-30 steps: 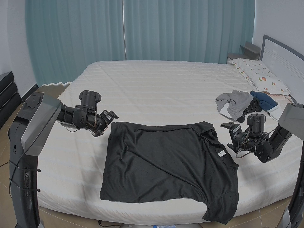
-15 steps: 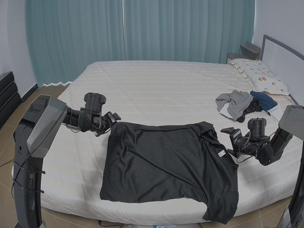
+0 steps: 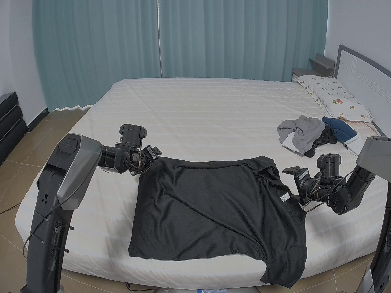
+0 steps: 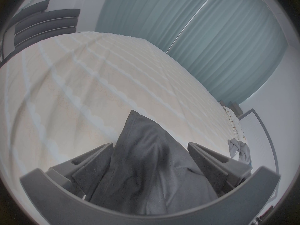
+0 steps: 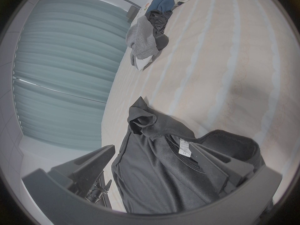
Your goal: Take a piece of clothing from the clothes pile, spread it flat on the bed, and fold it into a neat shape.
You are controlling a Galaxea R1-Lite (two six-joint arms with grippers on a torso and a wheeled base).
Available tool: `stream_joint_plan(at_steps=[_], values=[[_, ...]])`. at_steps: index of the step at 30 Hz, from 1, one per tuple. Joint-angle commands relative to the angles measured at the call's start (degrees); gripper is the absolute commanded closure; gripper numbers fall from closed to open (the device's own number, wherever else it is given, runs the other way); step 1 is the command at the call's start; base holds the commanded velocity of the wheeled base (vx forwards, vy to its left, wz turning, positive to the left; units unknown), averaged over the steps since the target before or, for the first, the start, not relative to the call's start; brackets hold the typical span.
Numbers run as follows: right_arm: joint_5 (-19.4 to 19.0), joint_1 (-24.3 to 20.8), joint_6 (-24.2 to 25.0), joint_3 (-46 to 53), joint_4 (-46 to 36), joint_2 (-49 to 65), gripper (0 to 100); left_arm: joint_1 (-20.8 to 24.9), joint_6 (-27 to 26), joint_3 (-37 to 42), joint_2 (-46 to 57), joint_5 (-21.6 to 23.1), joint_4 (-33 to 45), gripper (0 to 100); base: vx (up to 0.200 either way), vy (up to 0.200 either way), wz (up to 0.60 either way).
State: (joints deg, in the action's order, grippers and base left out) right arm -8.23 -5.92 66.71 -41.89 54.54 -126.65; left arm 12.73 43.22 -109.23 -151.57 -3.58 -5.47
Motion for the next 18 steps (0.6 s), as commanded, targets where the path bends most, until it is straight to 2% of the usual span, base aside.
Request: stream_joint_plan(at_steps=[1,6,7,12,18], values=[[0.0,-0.2,0.1,0.1,0.0,0.3,0,0.3,0.0,-4.2,-4.9,-1.4,0.0,0,0.0,0.0,0.0],[0.1,-0.4,0.1,0.1,0.0,0.4,0,0.1,0.0,-5.4,-6.5,-2.7,-0.1,0,0.0,0.0,0.0],[0.1,-0.4,0.1,0.1,0.0,0.4,0,0.1,0.1,-5.4,-6.5,-2.7,-0.2,100,0.0,0.0,0.0],[0.1,-0.3,0.1,0.1,0.0,0.5,0,-0.1,0.2,-5.4,-6.0,-3.0,-0.9,100,0.0,0.0,0.0],[0.1,-0.4,0.0,0.1,0.0,0.5,0,-0.9,0.5,-5.4,-5.4,-5.9,-4.3,100,0.0,0.0,0.0]])
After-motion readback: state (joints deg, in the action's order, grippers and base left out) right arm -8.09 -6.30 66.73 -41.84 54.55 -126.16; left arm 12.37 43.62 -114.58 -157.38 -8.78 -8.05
